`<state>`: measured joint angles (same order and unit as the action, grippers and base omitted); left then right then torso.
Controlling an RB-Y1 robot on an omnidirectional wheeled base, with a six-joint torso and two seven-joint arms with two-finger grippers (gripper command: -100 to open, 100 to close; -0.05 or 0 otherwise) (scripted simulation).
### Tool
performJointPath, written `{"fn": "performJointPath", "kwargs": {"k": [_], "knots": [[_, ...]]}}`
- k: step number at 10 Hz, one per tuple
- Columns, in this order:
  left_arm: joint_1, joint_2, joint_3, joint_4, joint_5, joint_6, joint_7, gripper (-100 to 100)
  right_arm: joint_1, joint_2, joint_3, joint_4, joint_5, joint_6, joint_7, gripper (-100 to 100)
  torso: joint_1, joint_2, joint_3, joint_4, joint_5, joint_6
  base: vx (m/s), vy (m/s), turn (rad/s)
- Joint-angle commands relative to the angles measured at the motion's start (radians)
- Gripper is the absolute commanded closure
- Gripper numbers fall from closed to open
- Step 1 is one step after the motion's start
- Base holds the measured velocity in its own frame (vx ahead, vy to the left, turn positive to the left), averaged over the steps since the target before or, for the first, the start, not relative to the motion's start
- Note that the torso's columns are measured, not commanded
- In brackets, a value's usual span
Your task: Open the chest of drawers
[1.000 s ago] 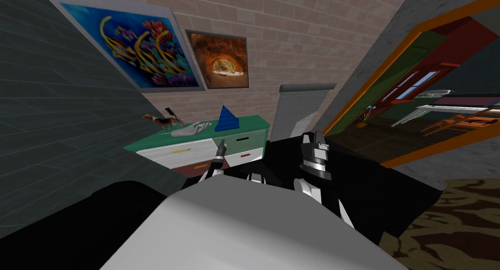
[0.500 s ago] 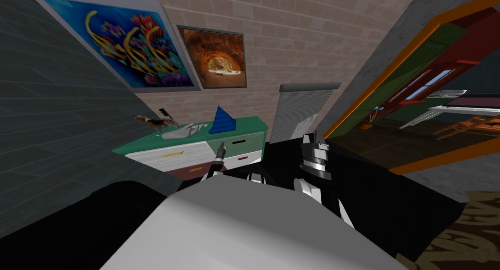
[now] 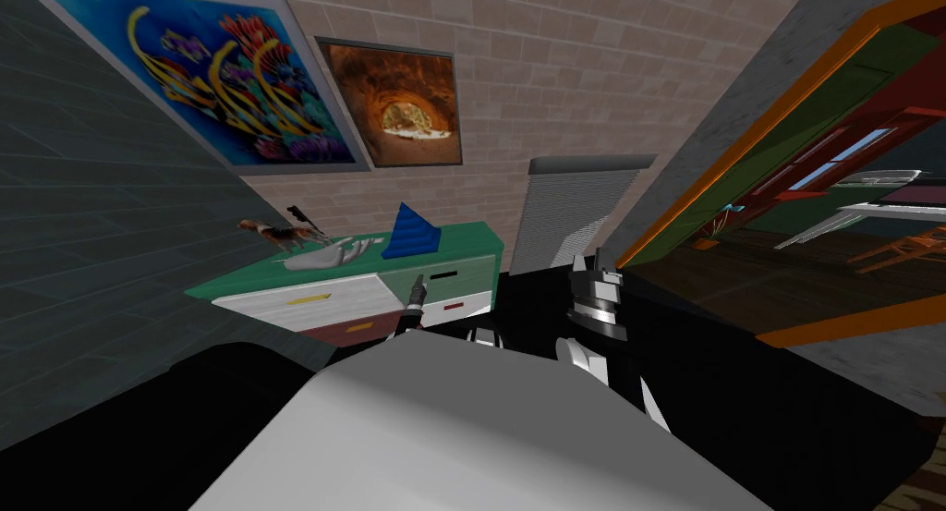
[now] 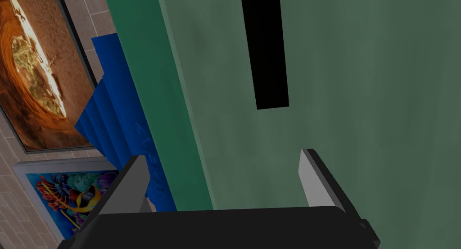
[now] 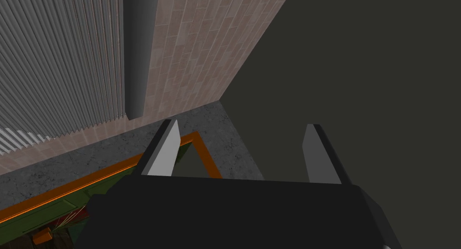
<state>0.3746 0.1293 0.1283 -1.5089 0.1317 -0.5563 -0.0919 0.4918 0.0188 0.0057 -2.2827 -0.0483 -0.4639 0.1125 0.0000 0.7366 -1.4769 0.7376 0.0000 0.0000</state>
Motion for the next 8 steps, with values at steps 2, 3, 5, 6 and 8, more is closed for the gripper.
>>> {"fn": "performJointPath", "kwargs": {"k": [2, 3, 5, 6, 8], "knots": [[-0.008, -0.065, 0.012, 0.070, 0.005, -0.019, 0.006, -100, 0.000, 0.000, 0.000, 0.000, 0.000, 0.000, 0.000, 0, 0.001, 0.004, 0.003, 0.001, 0.000, 0.000, 0.100, -0.077, 0.027], [-0.010, -0.091, 0.015, 0.084, 0.006, -0.023, 0.008, -100, 0.000, 0.000, 0.000, 0.000, 0.000, 0.000, 0.000, 0, 0.001, 0.004, 0.002, 0.001, 0.000, 0.000, 0.083, -0.070, 0.018], [-0.012, -0.145, 0.018, 0.102, 0.007, -0.028, 0.009, -100, 0.000, 0.000, 0.000, 0.000, 0.000, 0.000, 0.000, 0, 0.001, 0.002, 0.002, 0.001, 0.000, 0.000, 0.059, -0.039, 0.015], [-0.013, -0.161, 0.019, 0.105, 0.007, -0.029, 0.010, -100, 0.000, 0.000, 0.000, 0.000, 0.000, 0.000, 0.000, 0, 0.002, 0.003, 0.002, 0.001, 0.000, 0.000, 0.031, -0.022, 0.006], [-0.014, -0.147, 0.023, 0.076, 0.011, 0.000, 0.009, -100, 0.000, 0.000, 0.000, 0.000, 0.000, 0.000, 0.000, 0, 0.001, 0.003, 0.002, 0.001, 0.000, 0.000, 0.039, 0.000, -0.005]]}}
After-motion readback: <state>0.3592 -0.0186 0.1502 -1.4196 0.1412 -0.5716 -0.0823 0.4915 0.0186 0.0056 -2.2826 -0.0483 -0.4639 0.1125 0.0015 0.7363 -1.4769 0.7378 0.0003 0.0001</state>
